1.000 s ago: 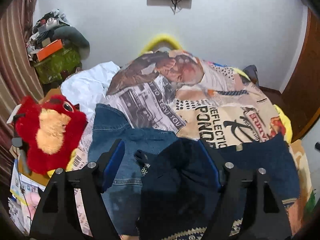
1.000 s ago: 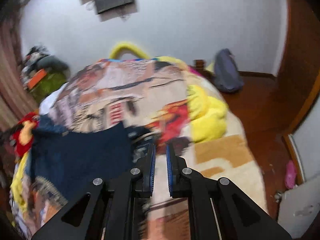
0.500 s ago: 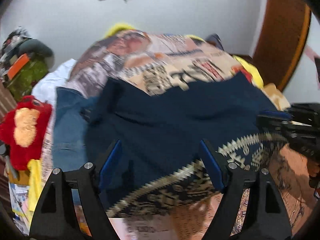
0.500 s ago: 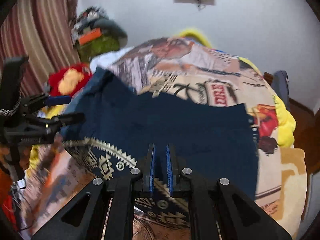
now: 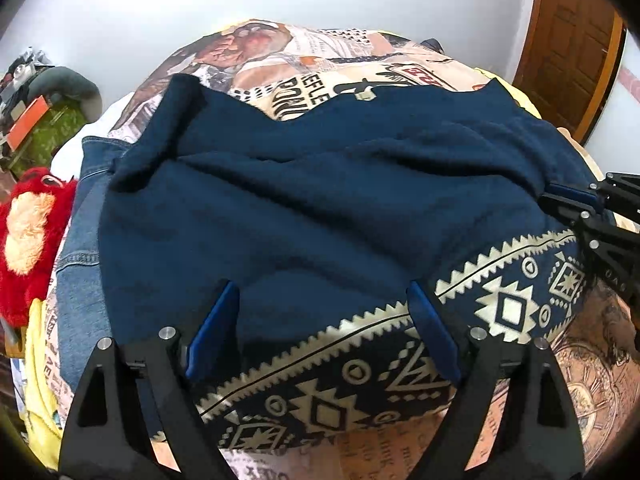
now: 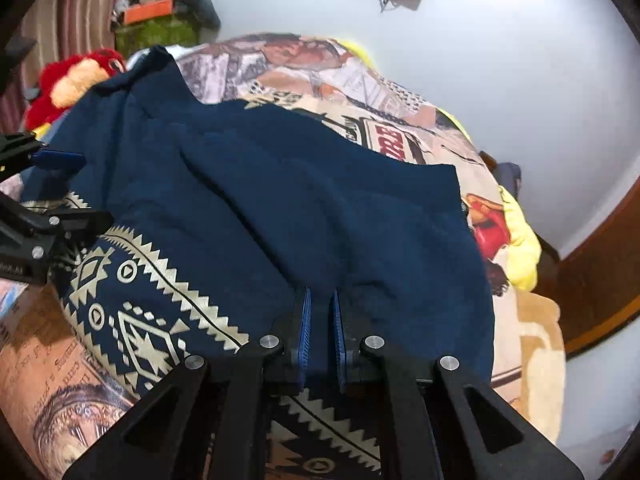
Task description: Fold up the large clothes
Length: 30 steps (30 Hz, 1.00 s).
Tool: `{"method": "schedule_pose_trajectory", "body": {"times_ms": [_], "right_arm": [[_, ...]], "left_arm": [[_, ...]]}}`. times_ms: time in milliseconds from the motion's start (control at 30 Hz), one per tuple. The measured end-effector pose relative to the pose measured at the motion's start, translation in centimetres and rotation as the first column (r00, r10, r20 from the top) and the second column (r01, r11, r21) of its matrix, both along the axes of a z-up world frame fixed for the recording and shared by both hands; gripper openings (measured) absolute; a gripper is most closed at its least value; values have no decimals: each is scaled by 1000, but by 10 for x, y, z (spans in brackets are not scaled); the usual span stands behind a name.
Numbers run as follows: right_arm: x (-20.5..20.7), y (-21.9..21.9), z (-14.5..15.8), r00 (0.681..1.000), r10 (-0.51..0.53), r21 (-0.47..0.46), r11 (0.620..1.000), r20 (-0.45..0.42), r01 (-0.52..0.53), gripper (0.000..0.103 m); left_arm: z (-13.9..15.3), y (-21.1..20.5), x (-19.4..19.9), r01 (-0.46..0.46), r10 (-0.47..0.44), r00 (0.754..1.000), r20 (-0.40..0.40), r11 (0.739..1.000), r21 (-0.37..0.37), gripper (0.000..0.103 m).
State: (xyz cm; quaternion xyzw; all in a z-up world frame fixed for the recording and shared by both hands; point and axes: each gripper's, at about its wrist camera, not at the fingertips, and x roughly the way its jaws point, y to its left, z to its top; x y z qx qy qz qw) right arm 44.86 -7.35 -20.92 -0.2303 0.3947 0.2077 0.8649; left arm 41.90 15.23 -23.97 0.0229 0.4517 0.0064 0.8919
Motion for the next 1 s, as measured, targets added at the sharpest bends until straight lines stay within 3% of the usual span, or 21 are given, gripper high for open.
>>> {"method": "schedule_pose_trajectory", "body": {"times_ms": [100, 200, 433, 600, 667, 700, 733, 767, 800, 833, 933, 1000], "right_arm": [[1, -8, 0, 1000, -27, -8, 1000, 5, 27, 6], [4, -23, -1, 998, -53, 22, 998, -26, 54, 6], [13, -73, -6, 984, -170, 10, 985, -57, 171, 6], [15, -98, -5, 964, -242, 1, 970, -107, 244, 6], [15, -101, -9, 953, -291, -62, 956, -82, 286, 7], [15, -103, -11, 951, -299, -72, 953, -81, 294, 13], [14, -107, -11, 949, -306, -70, 951, -79, 301, 35], [14, -113, -12, 938, -345, -95, 936, -38, 340, 78], [13, -118, -12, 926, -376, -115, 920, 7, 374, 95], [12, -128, -12, 919, -392, -111, 913, 34, 393, 103], [12, -152, -10, 911, -408, -47, 913, -58, 406, 103], [7, -163, 1, 906, -421, -31, 907, -57, 419, 103]], "left_arm": [[0, 4, -7, -24, 23, 1000, 7, 999, 47, 88], [-5, 17, -12, -96, 95, 995, 18, 980, 175, 88], [-16, 84, -39, -218, 227, 973, -33, 960, 178, 88], [-6, 115, -71, -302, 305, 952, 6, 941, 152, 87], [-2, 121, -84, -321, 322, 947, 14, 938, 132, 87], [-2, 123, -88, -330, 331, 944, 14, 936, 125, 87], [-1, 125, -95, -337, 338, 941, 12, 934, 116, 87], [0, 126, -99, -339, 340, 940, 11, 935, 107, 87], [1, 127, -107, -342, 342, 940, 9, 936, 87, 87], [2, 126, -113, -349, 349, 937, 7, 935, 69, 87], [5, 126, -133, -367, 367, 930, -6, 930, -29, 87], [7, 127, -142, -378, 379, 925, -12, 919, -110, 87]]}}
